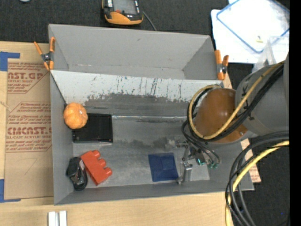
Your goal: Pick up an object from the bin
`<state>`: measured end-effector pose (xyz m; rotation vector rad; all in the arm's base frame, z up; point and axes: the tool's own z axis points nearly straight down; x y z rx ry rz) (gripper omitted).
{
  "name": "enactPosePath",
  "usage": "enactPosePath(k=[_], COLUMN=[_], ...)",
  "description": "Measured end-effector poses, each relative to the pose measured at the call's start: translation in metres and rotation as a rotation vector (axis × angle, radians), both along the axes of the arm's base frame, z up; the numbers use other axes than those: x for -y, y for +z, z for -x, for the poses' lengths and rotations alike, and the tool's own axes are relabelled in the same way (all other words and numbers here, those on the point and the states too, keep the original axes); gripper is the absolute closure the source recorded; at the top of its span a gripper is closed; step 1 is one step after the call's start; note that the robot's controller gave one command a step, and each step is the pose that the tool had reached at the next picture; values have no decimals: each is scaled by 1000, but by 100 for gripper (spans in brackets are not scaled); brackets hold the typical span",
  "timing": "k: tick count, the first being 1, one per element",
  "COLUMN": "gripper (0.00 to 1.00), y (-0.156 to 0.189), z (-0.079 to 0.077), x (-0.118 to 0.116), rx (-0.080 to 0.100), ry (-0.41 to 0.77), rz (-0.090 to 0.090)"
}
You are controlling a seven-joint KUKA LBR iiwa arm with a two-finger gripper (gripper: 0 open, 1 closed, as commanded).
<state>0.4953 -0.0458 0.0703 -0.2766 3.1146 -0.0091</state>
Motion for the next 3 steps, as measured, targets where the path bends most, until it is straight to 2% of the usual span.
enactPosePath(k=[1, 3], gripper=[100, 100], y=[2, 2], z=[-7, -7], x=[-15, -15], rx=[9, 9], ry=[251, 251], rz=[5, 5])
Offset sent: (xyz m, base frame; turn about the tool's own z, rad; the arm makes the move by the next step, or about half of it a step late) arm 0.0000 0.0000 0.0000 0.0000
